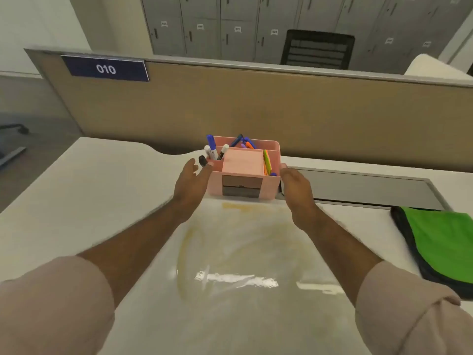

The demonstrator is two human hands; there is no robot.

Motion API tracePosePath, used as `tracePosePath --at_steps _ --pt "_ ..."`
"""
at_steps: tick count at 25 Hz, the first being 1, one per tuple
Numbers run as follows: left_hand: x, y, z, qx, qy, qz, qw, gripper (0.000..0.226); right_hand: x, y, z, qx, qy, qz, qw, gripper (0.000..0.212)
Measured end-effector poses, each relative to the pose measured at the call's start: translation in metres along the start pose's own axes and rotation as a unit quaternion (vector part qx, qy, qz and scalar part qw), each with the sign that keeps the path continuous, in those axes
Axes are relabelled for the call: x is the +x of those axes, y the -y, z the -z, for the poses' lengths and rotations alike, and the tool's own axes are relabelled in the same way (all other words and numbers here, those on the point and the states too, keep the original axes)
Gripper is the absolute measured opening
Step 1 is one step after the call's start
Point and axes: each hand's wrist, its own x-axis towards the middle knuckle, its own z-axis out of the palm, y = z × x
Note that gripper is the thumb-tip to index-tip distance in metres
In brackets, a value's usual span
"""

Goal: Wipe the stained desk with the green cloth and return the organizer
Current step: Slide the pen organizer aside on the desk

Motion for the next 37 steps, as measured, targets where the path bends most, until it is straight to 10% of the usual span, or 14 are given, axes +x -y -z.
tracePosePath --at_steps 7,19,37 --pt "0.022 -0.003 -0.024 -0.085 0.029 0.030 0.995 0.022 0.022 -0.013 -0.021 0.045 0.002 -0.035 0.998 0.028" --pt "0.016 0.002 -0.016 -0.146 -0.033 0.065 0.987 0.022 0.011 -0.004 -0.026 0.068 -0.006 -0.026 0.997 0.028" --pt "-0.014 0.060 0.205 -0.136 -0.106 0.074 0.982 0.031 -0.112 0.015 -0.196 0.061 0.114 0.052 0.990 0.041"
